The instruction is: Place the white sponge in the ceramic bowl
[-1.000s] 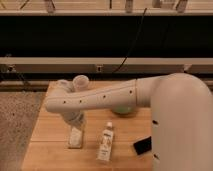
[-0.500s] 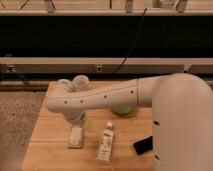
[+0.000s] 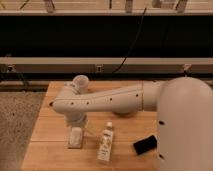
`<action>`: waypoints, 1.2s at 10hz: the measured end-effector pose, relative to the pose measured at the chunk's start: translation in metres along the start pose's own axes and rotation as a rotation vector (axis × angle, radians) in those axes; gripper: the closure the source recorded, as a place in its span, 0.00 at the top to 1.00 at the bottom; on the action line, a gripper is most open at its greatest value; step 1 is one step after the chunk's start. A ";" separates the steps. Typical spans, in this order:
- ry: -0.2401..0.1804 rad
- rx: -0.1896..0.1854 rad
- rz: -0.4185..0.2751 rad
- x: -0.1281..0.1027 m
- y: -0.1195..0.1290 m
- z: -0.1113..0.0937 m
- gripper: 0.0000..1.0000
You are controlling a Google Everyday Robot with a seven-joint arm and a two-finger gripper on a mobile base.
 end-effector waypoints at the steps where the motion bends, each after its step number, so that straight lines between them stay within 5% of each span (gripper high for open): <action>1: -0.007 0.012 -0.012 0.002 -0.001 0.007 0.80; 8: -0.030 -0.005 -0.086 0.009 -0.016 0.057 0.77; 12: -0.039 -0.016 -0.114 0.010 -0.016 0.066 0.40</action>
